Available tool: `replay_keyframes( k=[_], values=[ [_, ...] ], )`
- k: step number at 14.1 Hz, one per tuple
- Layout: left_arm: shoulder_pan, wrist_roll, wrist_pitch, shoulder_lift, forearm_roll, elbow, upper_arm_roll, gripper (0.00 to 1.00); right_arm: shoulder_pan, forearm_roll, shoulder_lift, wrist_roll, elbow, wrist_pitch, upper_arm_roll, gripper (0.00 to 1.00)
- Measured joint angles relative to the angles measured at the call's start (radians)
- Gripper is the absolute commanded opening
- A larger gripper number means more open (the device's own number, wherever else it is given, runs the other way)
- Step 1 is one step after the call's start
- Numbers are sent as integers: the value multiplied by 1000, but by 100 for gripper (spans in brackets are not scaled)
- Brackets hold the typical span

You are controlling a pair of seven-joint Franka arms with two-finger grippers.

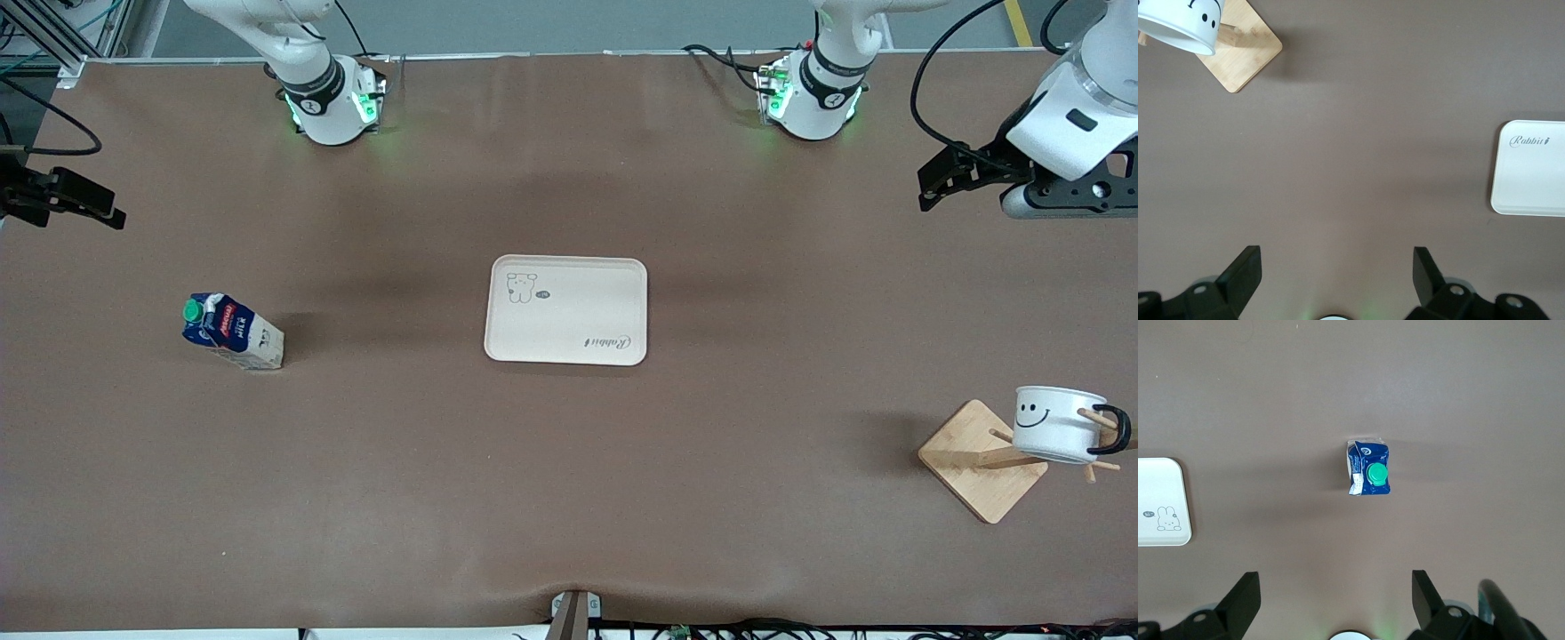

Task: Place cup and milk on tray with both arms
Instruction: 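Move the left gripper toward the white mug on the wooden stand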

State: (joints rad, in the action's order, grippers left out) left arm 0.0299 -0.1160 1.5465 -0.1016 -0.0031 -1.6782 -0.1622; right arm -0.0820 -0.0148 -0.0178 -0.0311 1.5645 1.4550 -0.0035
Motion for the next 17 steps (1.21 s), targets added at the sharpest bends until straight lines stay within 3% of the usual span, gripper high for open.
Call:
replay_keyframes(
  k=[8,17],
  values=[
    [8,1,1,17,0,17,3,100,2,0,1,0,0,0,0,100],
    [90,4,4,158,4,107,6,100,2,0,2,0,0,0,1,100]
  ],
)
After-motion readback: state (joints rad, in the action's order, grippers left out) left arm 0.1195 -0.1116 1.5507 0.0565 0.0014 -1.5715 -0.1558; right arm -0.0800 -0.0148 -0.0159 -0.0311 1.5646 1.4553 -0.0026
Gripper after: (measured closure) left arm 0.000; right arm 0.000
